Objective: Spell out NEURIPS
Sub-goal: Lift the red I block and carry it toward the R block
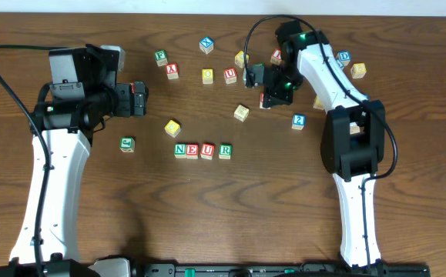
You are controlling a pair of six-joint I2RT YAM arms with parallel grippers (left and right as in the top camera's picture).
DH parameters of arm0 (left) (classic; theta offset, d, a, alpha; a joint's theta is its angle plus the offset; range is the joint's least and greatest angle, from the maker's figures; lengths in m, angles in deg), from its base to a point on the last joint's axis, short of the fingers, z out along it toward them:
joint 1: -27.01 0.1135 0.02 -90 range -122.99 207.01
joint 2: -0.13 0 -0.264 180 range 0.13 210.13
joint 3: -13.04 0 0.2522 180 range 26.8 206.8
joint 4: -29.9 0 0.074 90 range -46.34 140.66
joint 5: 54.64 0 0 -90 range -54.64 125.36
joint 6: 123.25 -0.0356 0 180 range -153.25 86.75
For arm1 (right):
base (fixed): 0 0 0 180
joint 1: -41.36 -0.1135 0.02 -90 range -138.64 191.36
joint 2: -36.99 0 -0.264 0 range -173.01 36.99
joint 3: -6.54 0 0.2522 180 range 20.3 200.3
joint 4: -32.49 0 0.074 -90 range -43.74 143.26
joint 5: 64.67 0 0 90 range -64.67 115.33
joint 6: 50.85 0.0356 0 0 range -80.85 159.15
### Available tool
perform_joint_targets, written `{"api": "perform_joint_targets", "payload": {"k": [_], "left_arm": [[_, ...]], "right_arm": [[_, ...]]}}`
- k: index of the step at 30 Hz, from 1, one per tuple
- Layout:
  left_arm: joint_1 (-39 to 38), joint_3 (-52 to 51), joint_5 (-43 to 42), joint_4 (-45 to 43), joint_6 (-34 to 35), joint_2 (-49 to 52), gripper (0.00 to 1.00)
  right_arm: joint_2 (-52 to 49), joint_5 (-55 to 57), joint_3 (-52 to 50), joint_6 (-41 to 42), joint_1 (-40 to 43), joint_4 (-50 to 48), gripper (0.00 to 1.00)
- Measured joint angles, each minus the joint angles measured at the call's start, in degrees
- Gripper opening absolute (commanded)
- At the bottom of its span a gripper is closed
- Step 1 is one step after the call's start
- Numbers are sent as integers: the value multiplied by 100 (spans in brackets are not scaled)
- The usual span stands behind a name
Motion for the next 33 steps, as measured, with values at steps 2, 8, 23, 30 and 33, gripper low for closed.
{"api": "perform_joint_targets", "payload": {"k": [2,8,23,30,33], "left_arm": [[2,0,0,0,0,0,98],[0,0,0,2,0,0,97],[0,0,0,0,0,0,98],[0,0,0,2,0,0,98],[0,0,0,2,0,0,98]], "right_arm": [[-2,15,177,26,0,133,16],[-2,31,693,251,0,446,19],[-2,31,1810,1545,0,1307,20],[-2,31,2347,2277,0,1690,19],[-2,31,2516,2524,0,1781,18]]}}
